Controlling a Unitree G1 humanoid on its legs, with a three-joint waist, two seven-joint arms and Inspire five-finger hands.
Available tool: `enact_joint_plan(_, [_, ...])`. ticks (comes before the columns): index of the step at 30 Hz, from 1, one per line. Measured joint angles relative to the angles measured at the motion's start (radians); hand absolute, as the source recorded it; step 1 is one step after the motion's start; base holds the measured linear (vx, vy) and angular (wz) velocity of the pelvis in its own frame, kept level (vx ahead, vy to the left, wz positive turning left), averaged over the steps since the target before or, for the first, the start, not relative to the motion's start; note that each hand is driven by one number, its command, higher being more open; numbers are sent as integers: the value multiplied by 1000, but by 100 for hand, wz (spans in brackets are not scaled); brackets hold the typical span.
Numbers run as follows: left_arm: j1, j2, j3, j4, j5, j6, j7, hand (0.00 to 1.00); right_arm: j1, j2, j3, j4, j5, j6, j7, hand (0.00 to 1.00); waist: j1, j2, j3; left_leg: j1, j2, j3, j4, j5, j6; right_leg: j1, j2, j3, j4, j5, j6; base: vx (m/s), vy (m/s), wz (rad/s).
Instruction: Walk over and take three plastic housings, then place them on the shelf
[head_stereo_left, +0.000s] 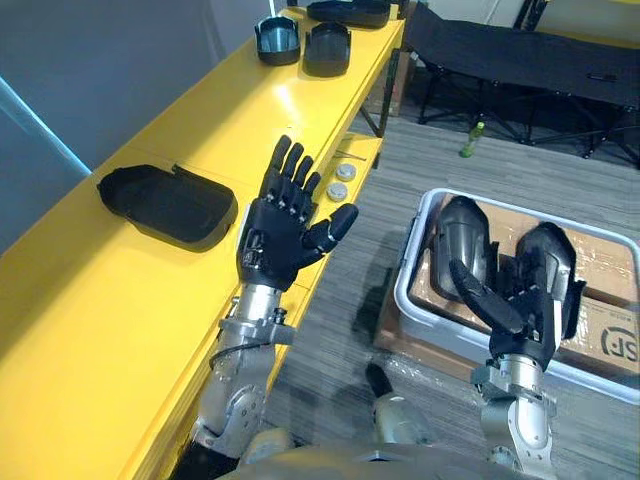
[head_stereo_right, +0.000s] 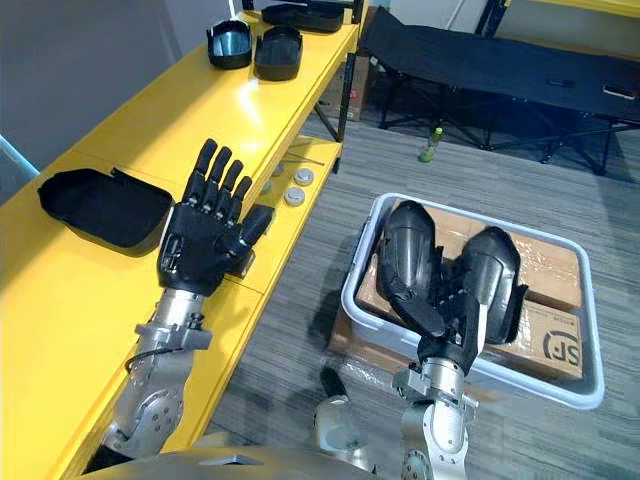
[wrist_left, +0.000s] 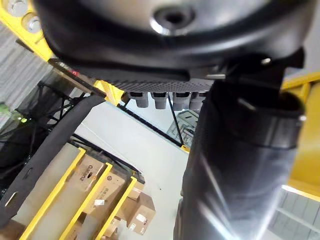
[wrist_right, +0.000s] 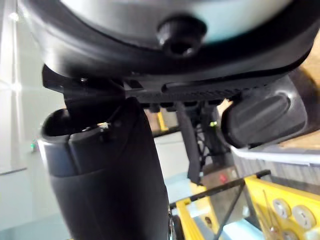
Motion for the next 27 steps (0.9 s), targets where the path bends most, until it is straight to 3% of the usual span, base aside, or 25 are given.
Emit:
enact_joint_plan(1, [17,4,1,0,-12,1,-3,100,4,8,11,0,0,-5,18,100,15,-9,5,2,0,32,4,-1,7,0,0,-6,-34,37,-10,-186,45,-94])
enact_joint_plan(2, [28,5,9,4,-13,4,-3,100,-5,10,38,0,4,-9,50,100,30,-14,17,-7,18,81,1,12,20,0,-26,-77,-83,22,-72,-254,12,-113])
enact_joint_plan(3, [30,2,11,6,-13,12,-1,100,-31,2,69,0,14,-12,70,100,39,-1,25,-26,43,124,-8,29,27,-73,-51,-225,2,-48,-158,-262,-17,-95])
enact_joint_plan(5, [29,2,20,8,-12,33,-1,100,-75,-3,126,3,24,-12,83,100,42,6,31,-34,69,141,-20,57,23,-163,-92,-337,304,-114,-168,-133,-19,-41])
enact_joint_plan(6, [29,3,20,8,-12,39,-1,100,-89,-4,147,10,17,-13,84,100,43,7,31,-33,79,141,-20,64,21,-161,-109,-356,383,-138,-170,-29,-57,-4])
enact_joint_plan(8, [22,2,19,9,-11,46,-1,100,-174,-12,234,76,-58,-19,45,100,70,6,27,-38,130,139,-4,80,-2,-119,-199,-385,602,-220,-191,-42,-190,-5])
enact_joint_plan(9, [20,2,25,10,-11,46,-2,100,-202,-12,254,99,-87,-18,27,100,78,6,27,-44,145,137,3,84,-10,-101,-228,-393,627,-224,-197,-48,-314,-17])
enact_joint_plan(11, [20,3,55,18,-38,48,-20,100,-277,-9,304,169,-168,-5,-37,100,110,10,25,-72,228,125,24,109,-55,-42,-318,-395,630,-223,-198,-39,-335,-27])
enact_joint_plan(12, [21,4,61,21,-54,48,-28,100,-284,-9,307,174,-211,6,-59,100,120,8,24,-75,250,125,28,118,-71,-30,-331,-393,607,-219,-193,-39,-474,-40])
enact_joint_plan(13, [27,8,72,21,-74,47,-40,100,-285,-9,309,177,-300,25,-95,100,122,4,22,-89,296,116,37,137,-106,-6,-340,-395,541,-208,-174,-55,-637,-46])
enact_joint_plan(14, [27,17,74,21,-92,48,-46,100,-271,-9,309,177,-360,33,-116,100,120,-14,12,-99,328,108,36,158,-147,17,-340,-406,448,-179,-133,-56,-595,-45])
enact_joint_plan(15, [27,22,74,20,-97,48,-50,100,-261,-9,309,177,-368,34,-116,100,118,-34,1,-103,339,105,33,170,-168,24,-340,-418,404,-147,-92,-44,-543,-45])
enact_joint_plan(16, [26,19,72,25,-105,54,-52,100,-248,-22,308,176,-365,42,-108,100,114,-50,-14,-100,360,95,18,180,-190,32,-334,-445,402,-235,46,-45,-757,-47])
enact_joint_plan(17, [25,-1,59,39,-113,77,-50,100,-228,-62,301,177,-360,68,-100,100,97,-22,-24,-95,408,61,-13,206,-207,33,-288,-482,410,-340,97,-32,-861,-38])
enact_joint_plan(18, [21,-39,24,63,-117,105,-32,100,-209,-113,271,178,-353,97,-88,100,61,16,-21,-86,446,31,-44,273,-184,33,-242,-502,440,-385,76,-15,-899,-17])
enact_joint_plan(19, [23,-58,-23,83,-132,127,-27,100,-168,-139,236,179,-348,124,-88,100,31,24,-22,-87,456,27,-53,375,-89,40,-222,-508,454,-397,52,7,-637,-6])
enact_joint_plan(20, [23,-60,-53,89,-139,137,-30,100,-137,-148,213,176,-346,127,-89,100,23,13,-19,-87,450,36,-48,432,-32,48,-220,-506,447,-404,34,6,-396,-16])
enact_joint_plan(21, [22,-61,-74,90,-138,137,-35,100,-119,-153,196,170,-346,127,-90,100,22,3,-15,-84,435,29,-50,408,-62,46,-224,-495,437,-410,22,-21,-270,-51])
enact_joint_plan(22, [16,-66,-109,90,-133,135,-48,100,-101,-161,162,161,-343,127,-93,100,23,13,-21,-85,376,10,-51,348,-124,29,-220,-470,422,-408,6,-27,-114,-57])
enact_joint_plan(23, [15,-70,-121,90,-133,134,-50,100,-100,-166,151,160,-327,127,-94,100,23,18,-24,-87,345,9,-54,326,-129,19,-215,-457,413,-402,-1,-50,-175,-82])
enact_joint_plan(24, [12,-76,-138,89,-135,134,-55,100,-102,-168,132,160,-288,127,-98,100,26,27,-29,-88,274,14,-67,276,-116,4,-205,-427,390,-382,-10,-34,-119,-73])
enact_joint_plan(27, [28,-69,-118,90,-146,110,-57,100,-111,-166,106,159,-227,136,-132,100,37,43,-40,-76,226,8,-133,242,-100,-7,-164,-391,299,-309,-10,-30,-39,-54])
